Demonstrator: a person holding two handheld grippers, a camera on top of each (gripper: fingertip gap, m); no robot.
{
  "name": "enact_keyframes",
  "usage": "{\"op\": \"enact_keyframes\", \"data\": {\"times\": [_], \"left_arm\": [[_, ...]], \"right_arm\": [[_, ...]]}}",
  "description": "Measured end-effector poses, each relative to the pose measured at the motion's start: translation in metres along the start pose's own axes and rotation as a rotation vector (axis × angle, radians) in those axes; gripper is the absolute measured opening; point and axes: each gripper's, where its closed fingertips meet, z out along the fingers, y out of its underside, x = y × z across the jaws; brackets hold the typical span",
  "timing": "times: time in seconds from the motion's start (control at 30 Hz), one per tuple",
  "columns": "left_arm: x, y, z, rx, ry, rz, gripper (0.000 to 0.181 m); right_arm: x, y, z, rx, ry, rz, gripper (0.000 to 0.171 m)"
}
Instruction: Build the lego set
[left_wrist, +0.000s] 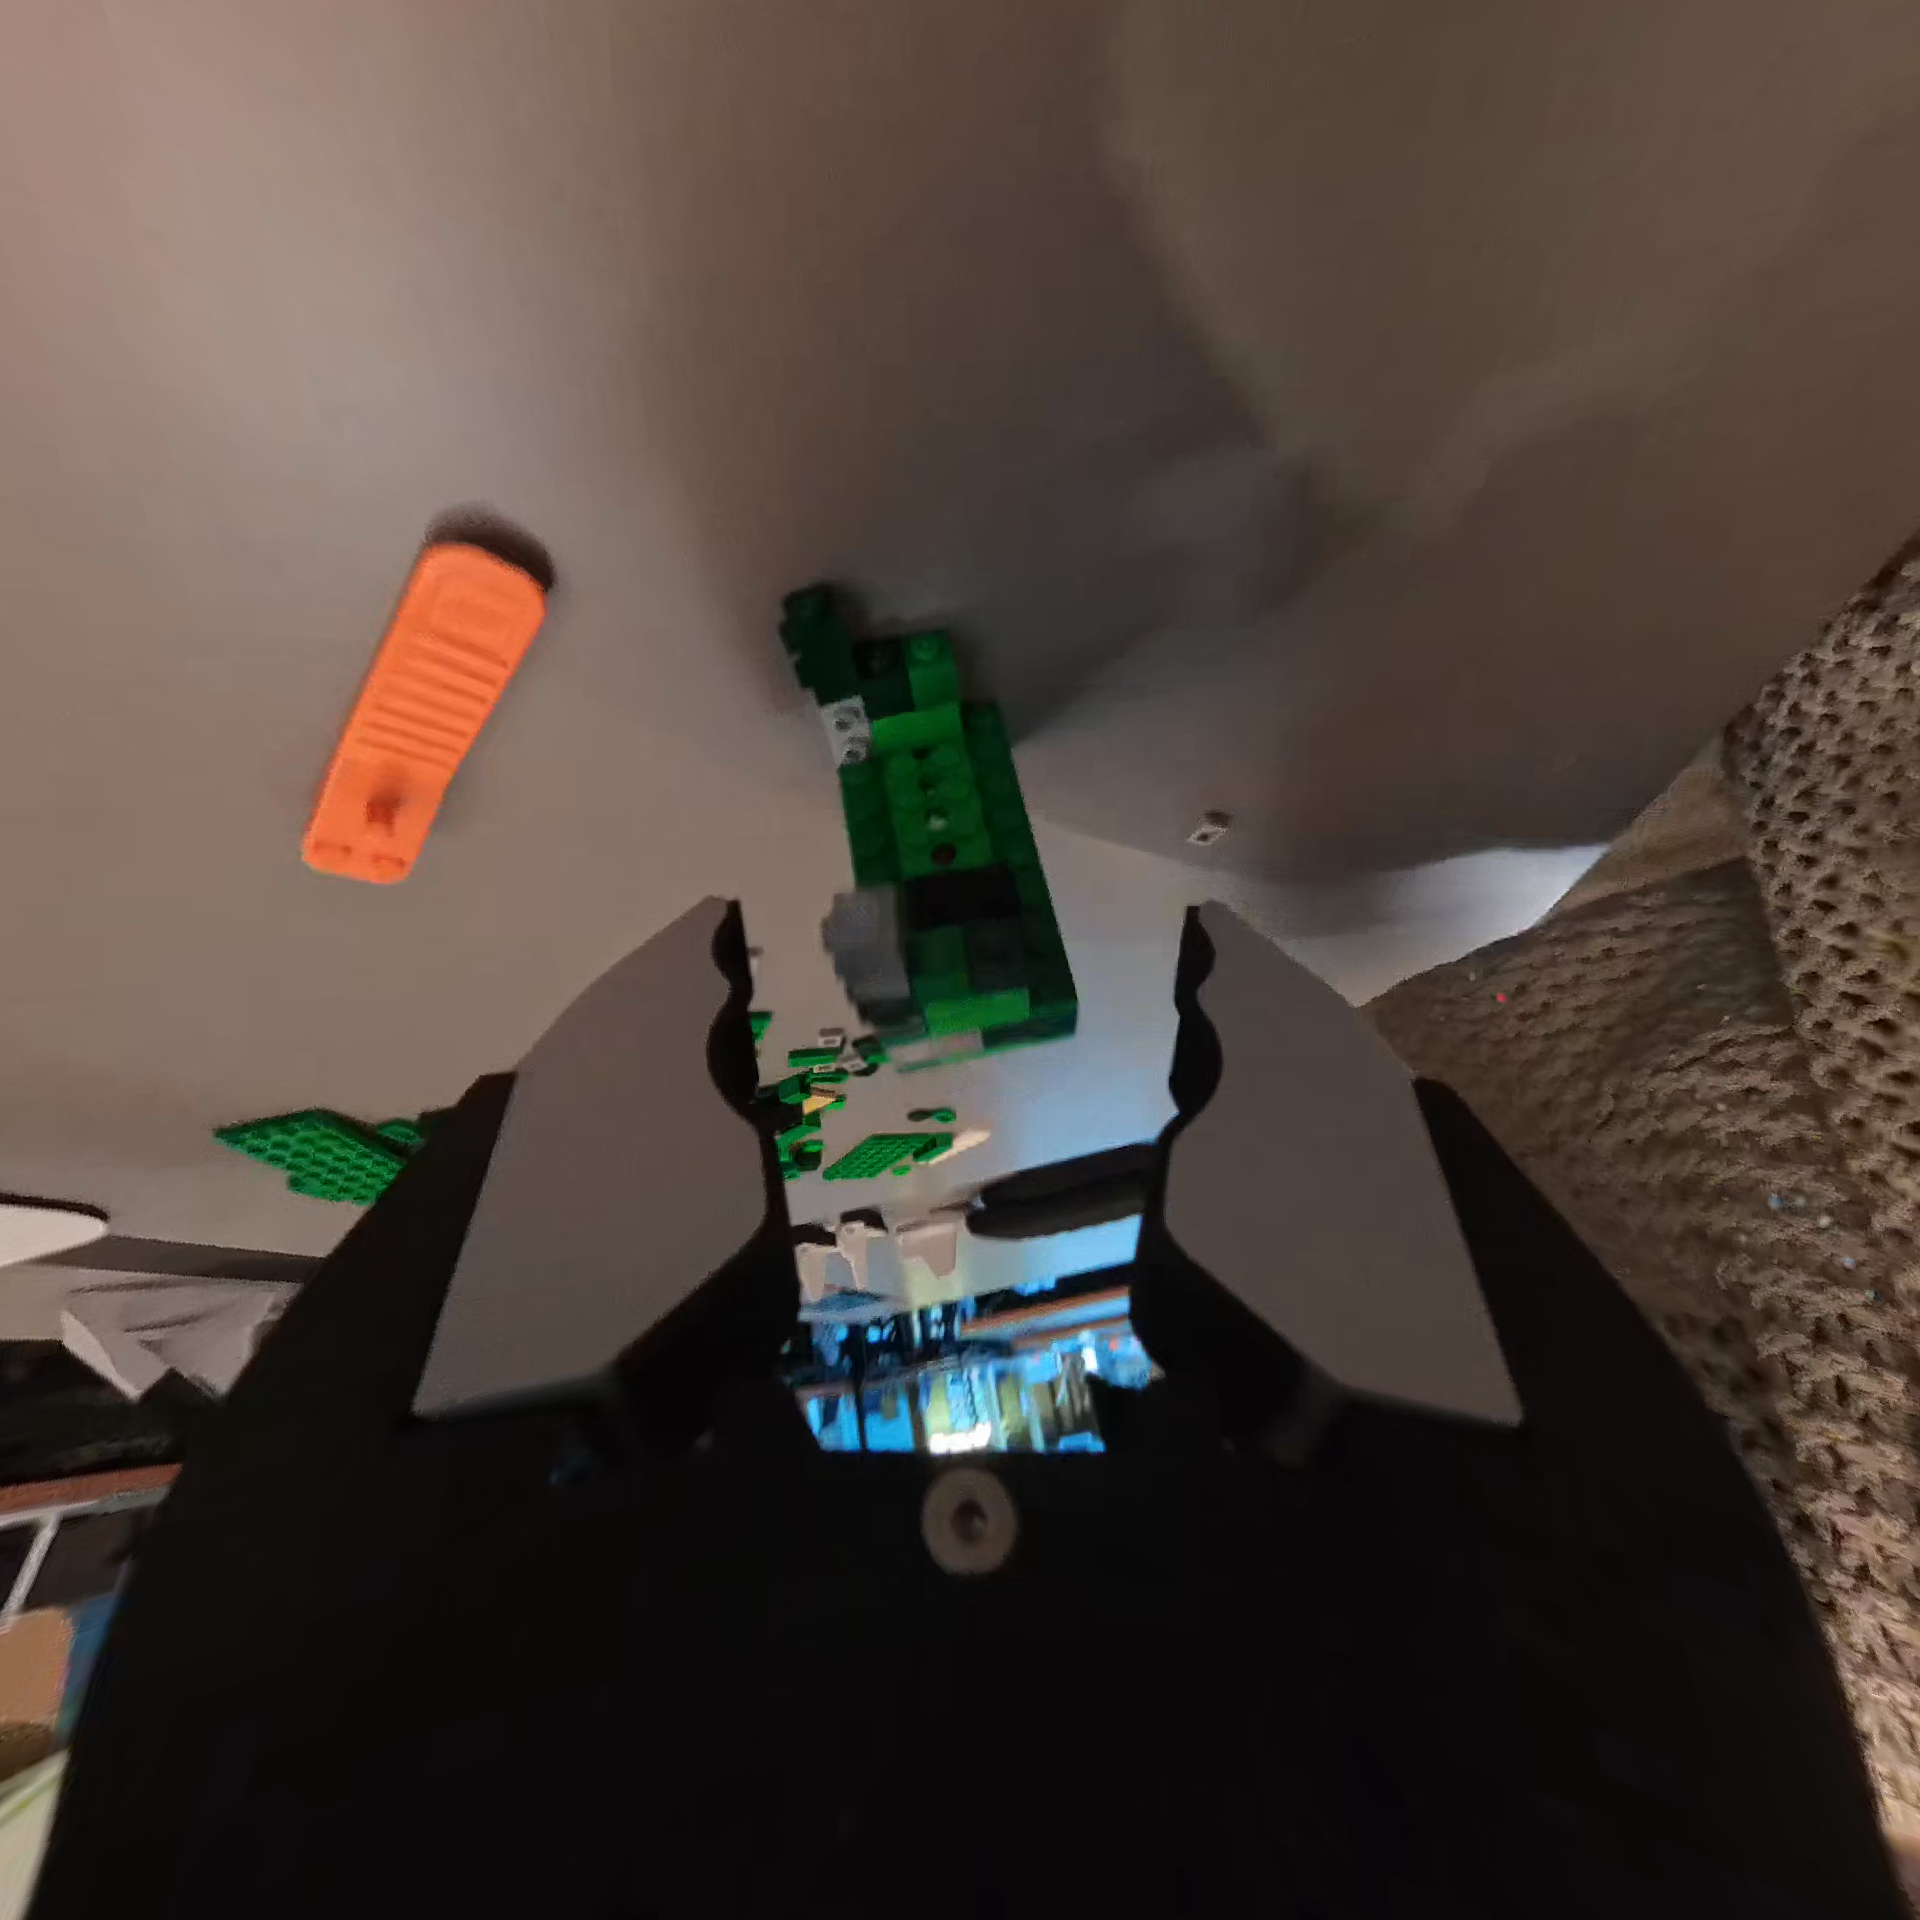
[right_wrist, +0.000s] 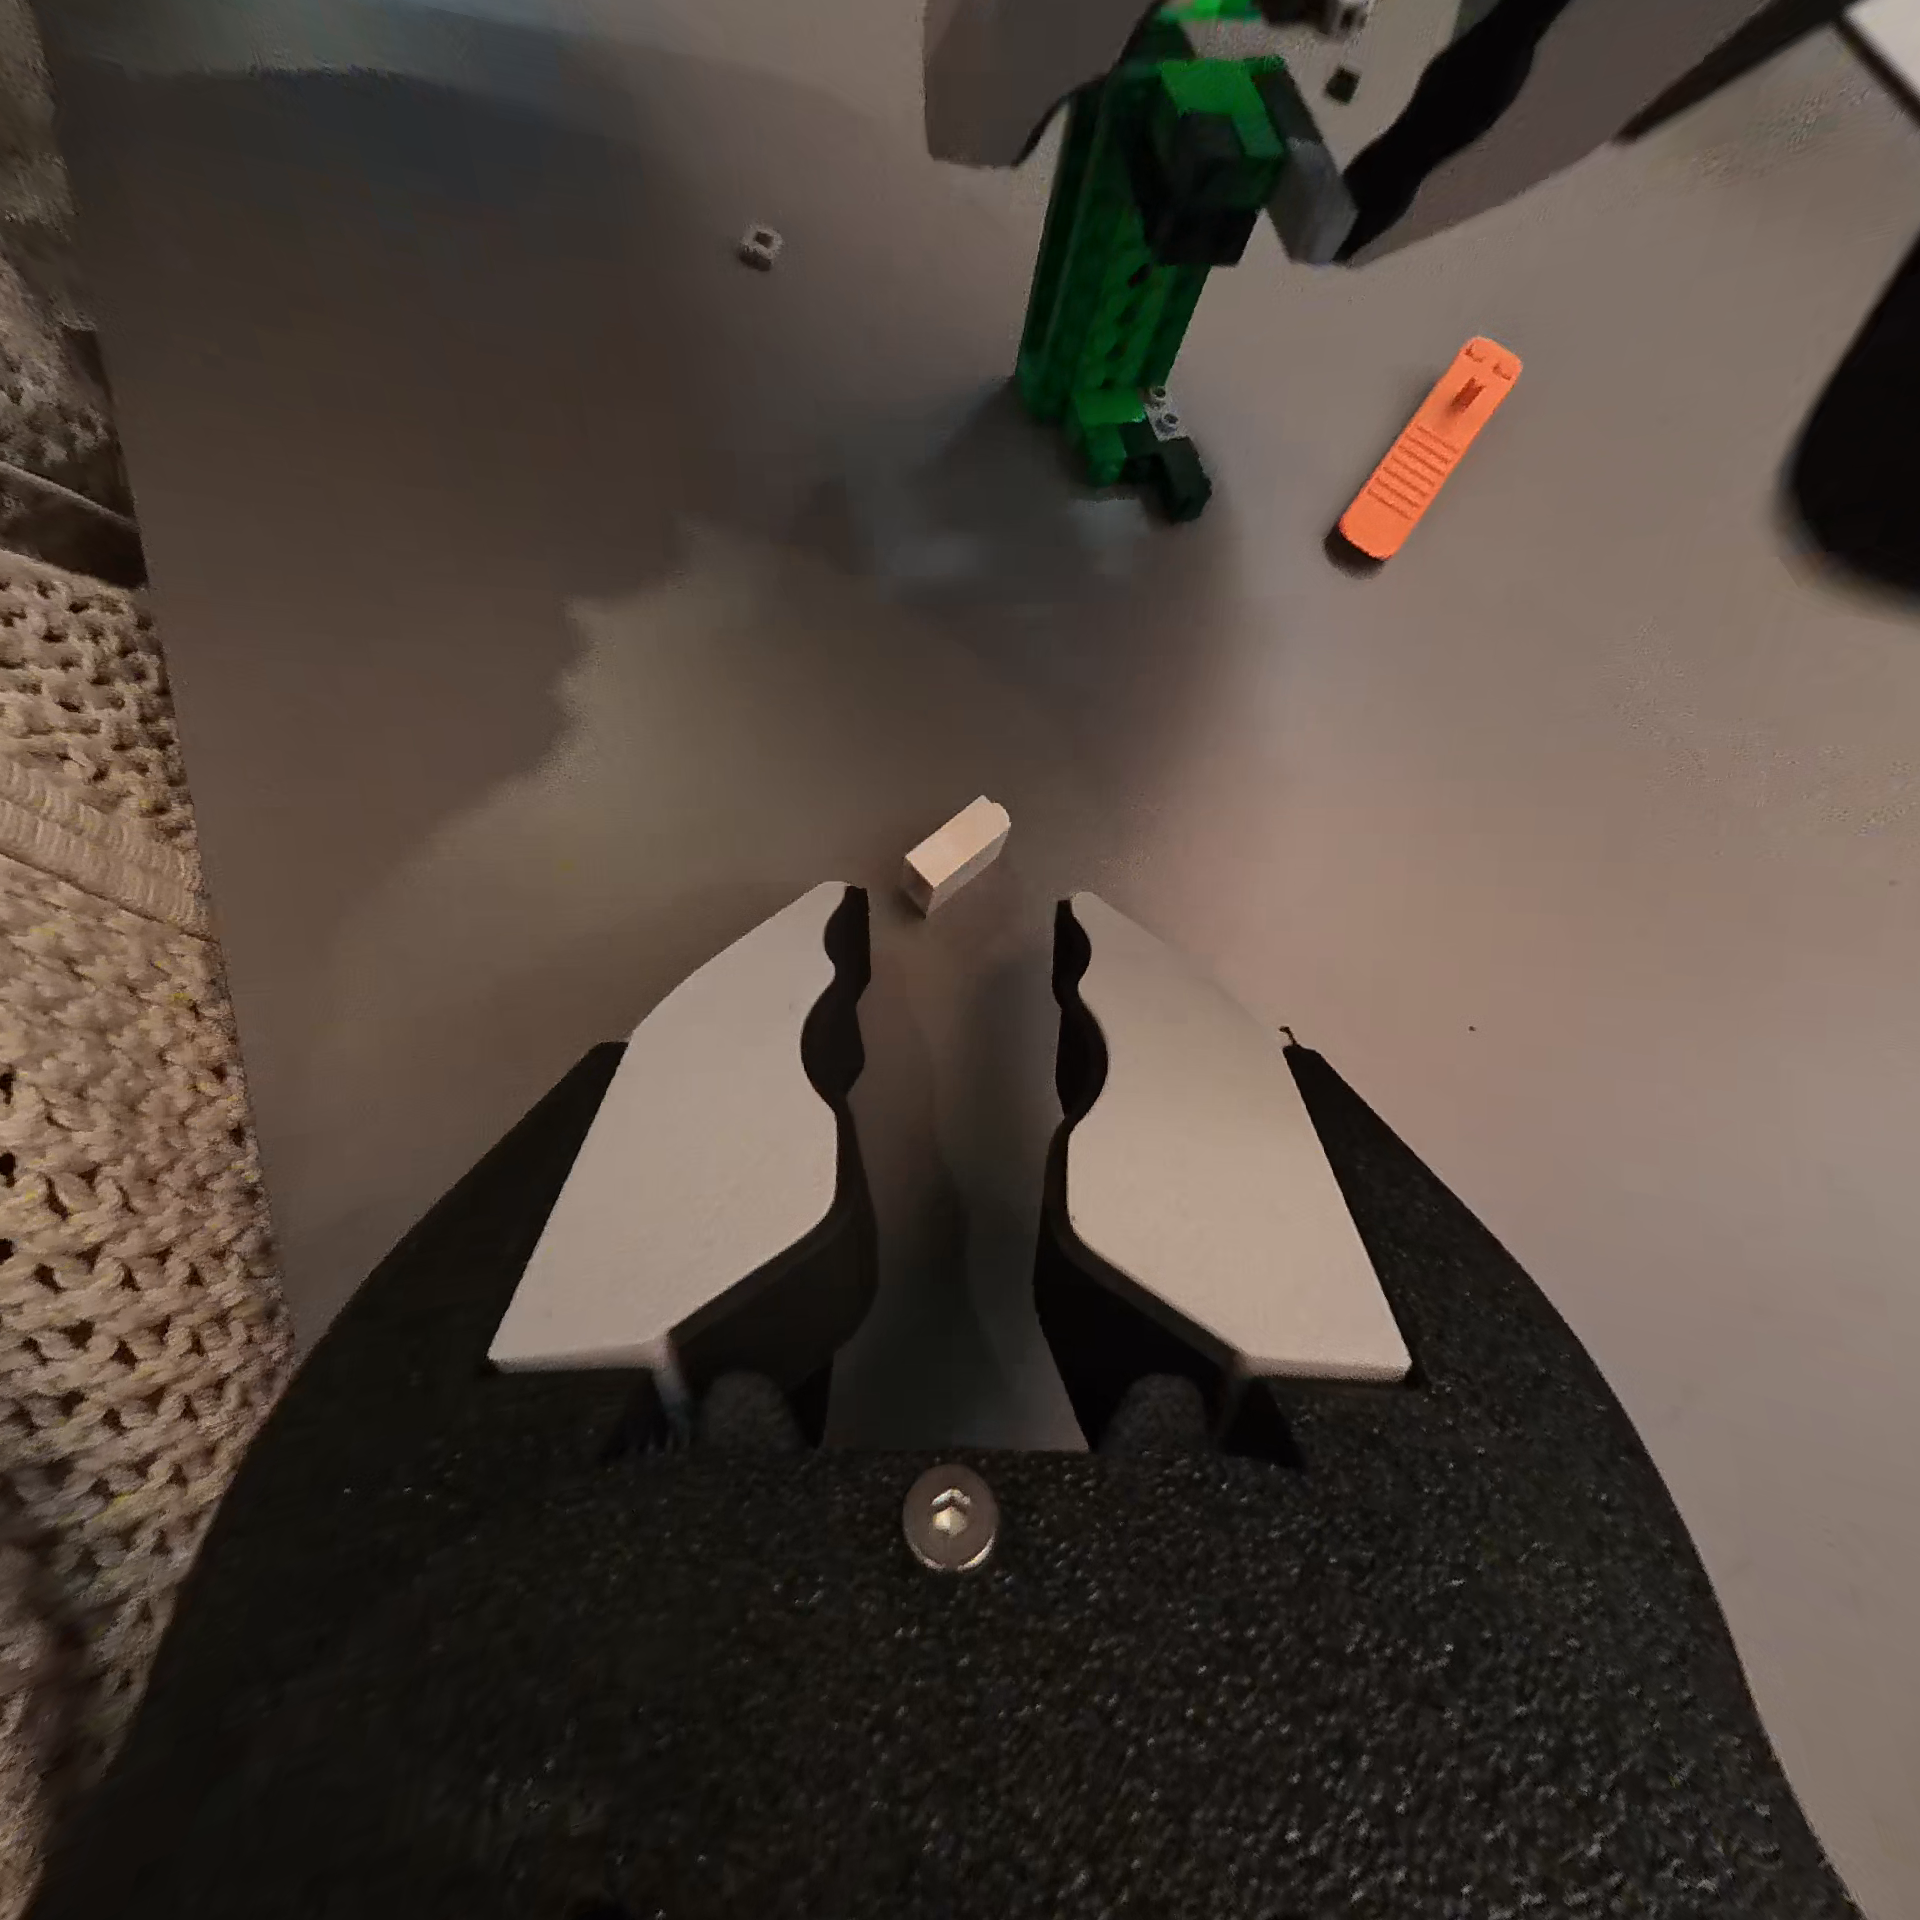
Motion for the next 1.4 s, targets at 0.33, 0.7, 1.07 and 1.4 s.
{"op": "enact_keyframes", "data": {"times": [0.33,0.7,1.07,1.4], "left_arm": [[0.041,0.035,-0.052,0.708,-0.248,-0.314,0.087],[0.113,-0.061,-0.072,1.618,-0.422,-0.575,0.033],[0.065,-0.122,-0.011,1.202,-0.313,-0.841,0.028],[0.06,-0.096,-0.041,1.033,-1.114,-0.619,0.008]], "right_arm": [[-0.021,-0.003,0.007,0.022,-0.169,0.071,0.037],[0.0,-0.018,-0.013,0.199,-0.476,-0.077,0.032],[0.015,-0.038,-0.007,0.129,-0.97,0.337,0.032],[-0.01,-0.026,-0.018,0.086,-0.965,0.223,0.035]]}}
